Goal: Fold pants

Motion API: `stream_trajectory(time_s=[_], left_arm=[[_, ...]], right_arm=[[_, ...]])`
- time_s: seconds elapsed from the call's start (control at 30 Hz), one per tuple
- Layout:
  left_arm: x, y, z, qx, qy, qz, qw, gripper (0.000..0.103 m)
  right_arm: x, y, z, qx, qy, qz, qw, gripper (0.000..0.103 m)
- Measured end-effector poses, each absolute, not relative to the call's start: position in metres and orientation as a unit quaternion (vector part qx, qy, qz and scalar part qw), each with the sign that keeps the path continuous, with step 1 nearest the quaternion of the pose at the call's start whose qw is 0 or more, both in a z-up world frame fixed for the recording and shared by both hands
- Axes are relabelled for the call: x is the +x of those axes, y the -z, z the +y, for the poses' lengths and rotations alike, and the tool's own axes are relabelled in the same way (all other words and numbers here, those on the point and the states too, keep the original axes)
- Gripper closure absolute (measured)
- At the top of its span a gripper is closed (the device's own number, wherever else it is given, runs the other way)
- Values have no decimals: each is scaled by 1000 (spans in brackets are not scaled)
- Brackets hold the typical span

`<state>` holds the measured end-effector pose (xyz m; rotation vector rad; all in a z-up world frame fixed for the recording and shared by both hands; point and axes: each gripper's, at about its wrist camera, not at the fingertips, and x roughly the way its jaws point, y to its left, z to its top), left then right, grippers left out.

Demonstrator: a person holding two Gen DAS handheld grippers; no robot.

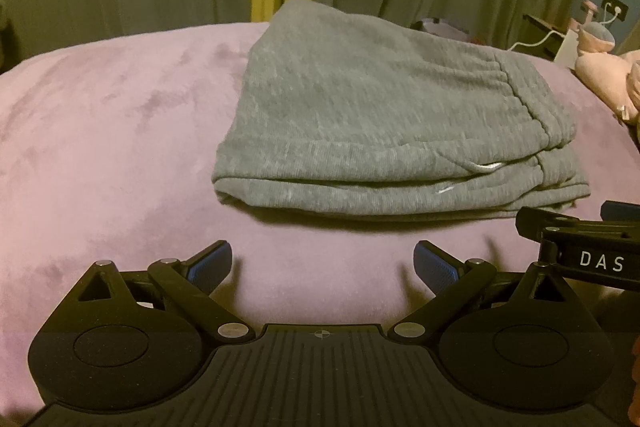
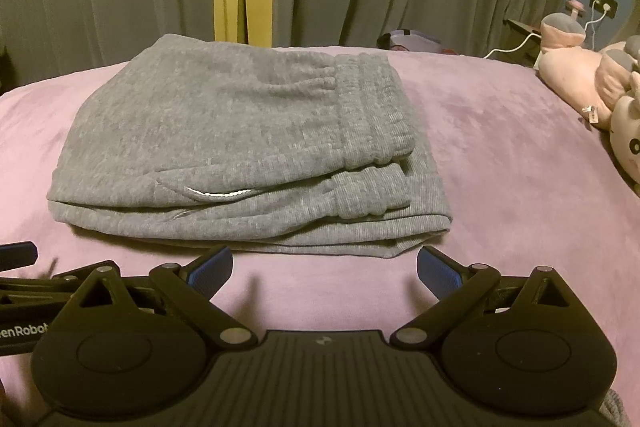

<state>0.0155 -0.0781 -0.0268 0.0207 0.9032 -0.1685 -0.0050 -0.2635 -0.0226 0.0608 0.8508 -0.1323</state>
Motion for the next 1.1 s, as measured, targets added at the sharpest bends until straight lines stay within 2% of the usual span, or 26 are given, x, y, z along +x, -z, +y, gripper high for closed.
stream_trajectory(time_s=[1.1], left_arm=[[14,26,-74,-5,76,437,896,2]], right_arm=[[-6,22,-265,34,67,412,908,4]])
